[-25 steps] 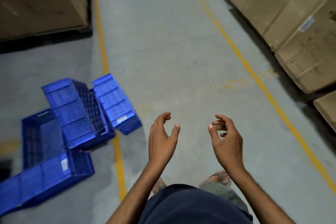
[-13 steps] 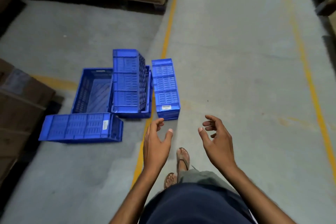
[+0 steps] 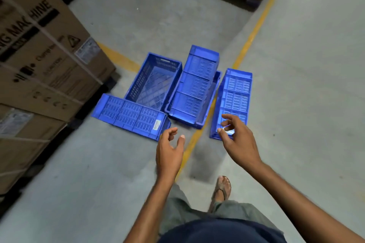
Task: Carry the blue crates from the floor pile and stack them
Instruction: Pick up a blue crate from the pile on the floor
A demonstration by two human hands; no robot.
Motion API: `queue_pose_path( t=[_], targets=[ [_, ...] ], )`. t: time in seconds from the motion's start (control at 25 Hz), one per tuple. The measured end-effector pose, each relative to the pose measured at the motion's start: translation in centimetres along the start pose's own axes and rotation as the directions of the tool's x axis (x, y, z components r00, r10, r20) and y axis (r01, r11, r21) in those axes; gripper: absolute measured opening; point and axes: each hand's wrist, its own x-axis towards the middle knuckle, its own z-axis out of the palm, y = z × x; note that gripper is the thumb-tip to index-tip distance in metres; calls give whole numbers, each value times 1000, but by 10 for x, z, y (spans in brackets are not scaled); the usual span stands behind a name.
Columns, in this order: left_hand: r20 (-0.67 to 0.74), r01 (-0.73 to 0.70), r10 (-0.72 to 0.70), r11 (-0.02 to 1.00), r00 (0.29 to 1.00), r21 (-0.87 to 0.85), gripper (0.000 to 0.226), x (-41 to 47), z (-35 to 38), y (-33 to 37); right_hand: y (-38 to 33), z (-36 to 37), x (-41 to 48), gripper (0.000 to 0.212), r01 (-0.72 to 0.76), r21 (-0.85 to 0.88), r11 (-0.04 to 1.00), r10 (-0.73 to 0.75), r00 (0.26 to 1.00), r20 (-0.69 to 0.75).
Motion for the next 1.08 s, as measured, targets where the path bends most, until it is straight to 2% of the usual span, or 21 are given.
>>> queue_pose_path(
  t=[0.32, 0.56, 0.76, 0.92, 1.08],
  targets=[
    [-54, 220, -223, 974, 973, -55, 22, 137, -104, -74, -46, 161, 97, 40, 3, -150, 989, 25, 983, 184],
    [-140, 402, -434, 891, 890, -210, 20, 194, -127, -142, -22, 276, 152, 49, 107, -317, 942, 31, 916, 401],
    [-212, 476, -545, 826, 811, -302, 20, 232, -118, -236, 35, 388, 186, 72, 290, -442, 849, 24, 815, 579],
    [-150, 557, -638, 745, 755, -367, 17, 258, -98, -319, 80, 471, 201, 103, 307, -523, 795, 53, 823, 565],
    [-153, 549, -638, 742, 755, -386, 16, 289, -86, -385, 112, 537, 207, 142, 304, -644, 702, 162, 812, 561]
  ],
)
